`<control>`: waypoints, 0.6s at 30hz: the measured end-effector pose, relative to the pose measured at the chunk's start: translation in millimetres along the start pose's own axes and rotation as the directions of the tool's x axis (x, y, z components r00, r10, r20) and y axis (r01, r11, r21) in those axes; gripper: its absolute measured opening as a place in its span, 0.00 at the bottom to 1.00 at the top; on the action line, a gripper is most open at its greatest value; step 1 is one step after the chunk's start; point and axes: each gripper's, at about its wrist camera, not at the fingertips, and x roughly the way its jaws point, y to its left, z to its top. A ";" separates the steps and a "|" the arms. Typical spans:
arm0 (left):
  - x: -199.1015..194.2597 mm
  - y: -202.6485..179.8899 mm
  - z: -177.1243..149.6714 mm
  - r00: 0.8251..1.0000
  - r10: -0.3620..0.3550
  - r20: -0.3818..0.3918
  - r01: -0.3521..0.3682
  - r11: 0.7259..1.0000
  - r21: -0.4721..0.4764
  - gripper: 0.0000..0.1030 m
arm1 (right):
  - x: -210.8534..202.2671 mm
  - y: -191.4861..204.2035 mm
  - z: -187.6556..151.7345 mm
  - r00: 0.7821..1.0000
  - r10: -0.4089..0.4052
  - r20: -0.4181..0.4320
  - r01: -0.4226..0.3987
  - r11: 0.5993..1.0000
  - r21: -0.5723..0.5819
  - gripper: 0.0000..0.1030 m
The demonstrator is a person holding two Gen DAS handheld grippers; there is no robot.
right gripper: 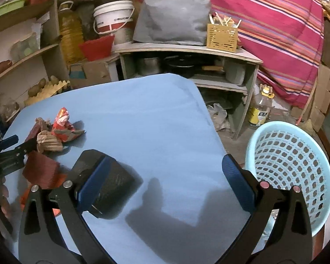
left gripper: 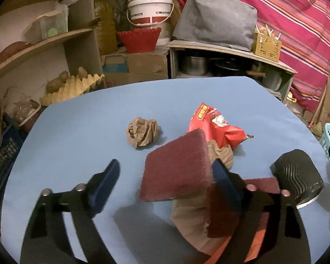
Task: Collect trash
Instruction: 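Move both tools back to the table toward the red sponge and black cup, then close the left tool on the maroon scouring pad while the right tool grips the black ribbed cup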
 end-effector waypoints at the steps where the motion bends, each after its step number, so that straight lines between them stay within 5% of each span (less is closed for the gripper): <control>1: 0.2 1.1 -0.1 1.000 -0.005 -0.002 0.005 1.000 -0.001 0.72 | 0.6 1.0 0.7 1.000 0.002 -0.002 -0.002 1.000 -0.001 0.96; 9: -0.3 -1.4 0.8 0.999 -0.040 0.013 0.040 0.999 0.027 0.52 | 1.2 3.5 -0.5 1.000 0.008 -0.008 -0.008 1.000 0.000 0.96; 14: 1.6 -4.2 3.0 0.997 -0.080 0.010 0.080 0.996 0.030 0.32 | 1.9 8.0 -1.3 1.000 0.006 -0.015 -0.006 1.000 -0.009 0.96; 18: 0.9 -1.5 5.3 0.997 -0.080 0.015 0.080 0.997 0.017 0.29 | 2.3 13.2 -0.8 1.000 0.008 -0.017 -0.008 1.000 -0.008 0.96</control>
